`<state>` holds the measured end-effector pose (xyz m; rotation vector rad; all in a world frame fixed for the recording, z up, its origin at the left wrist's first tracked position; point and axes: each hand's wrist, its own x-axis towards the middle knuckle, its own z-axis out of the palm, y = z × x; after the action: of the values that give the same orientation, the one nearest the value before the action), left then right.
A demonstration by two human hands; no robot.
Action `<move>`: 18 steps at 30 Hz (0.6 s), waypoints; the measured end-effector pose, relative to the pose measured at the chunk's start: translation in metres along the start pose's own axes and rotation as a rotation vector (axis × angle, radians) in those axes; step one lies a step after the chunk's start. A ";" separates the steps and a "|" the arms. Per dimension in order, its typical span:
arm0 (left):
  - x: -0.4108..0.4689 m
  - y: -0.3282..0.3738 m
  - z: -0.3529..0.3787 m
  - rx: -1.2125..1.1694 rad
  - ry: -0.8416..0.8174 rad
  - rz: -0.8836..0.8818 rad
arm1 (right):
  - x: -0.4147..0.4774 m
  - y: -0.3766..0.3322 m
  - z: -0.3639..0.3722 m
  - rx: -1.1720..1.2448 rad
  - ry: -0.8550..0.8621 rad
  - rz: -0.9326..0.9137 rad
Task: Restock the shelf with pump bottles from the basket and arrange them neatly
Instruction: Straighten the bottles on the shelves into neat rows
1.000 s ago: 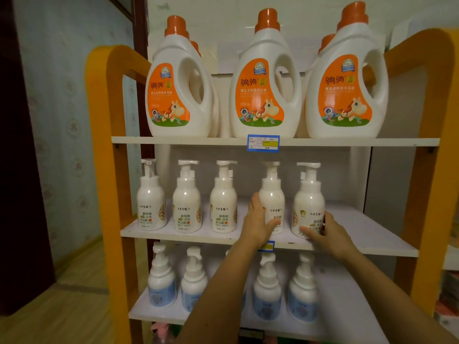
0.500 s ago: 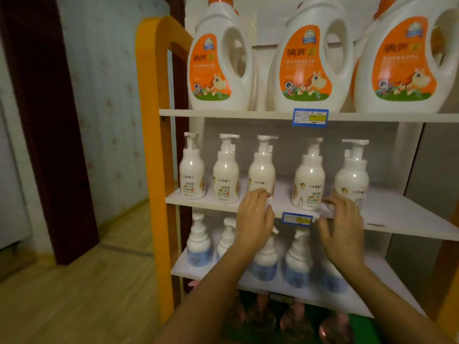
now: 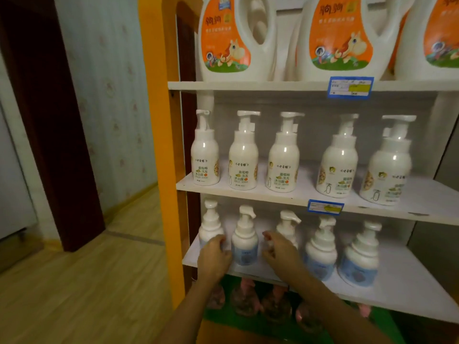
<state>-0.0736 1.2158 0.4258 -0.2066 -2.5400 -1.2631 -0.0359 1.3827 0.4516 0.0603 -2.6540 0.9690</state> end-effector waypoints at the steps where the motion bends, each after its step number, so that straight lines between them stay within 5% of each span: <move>1: -0.001 -0.004 0.007 0.015 -0.056 -0.002 | 0.004 0.001 0.011 0.016 -0.032 0.008; 4: -0.005 -0.012 0.029 -0.028 -0.140 -0.001 | 0.009 0.003 0.038 0.084 -0.105 0.064; 18: -0.004 -0.021 0.056 -0.147 0.076 0.007 | -0.002 0.011 0.046 0.058 -0.082 0.061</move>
<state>-0.0864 1.2481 0.3768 -0.1946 -2.3828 -1.4282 -0.0487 1.3614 0.4109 0.0336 -2.7167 1.0852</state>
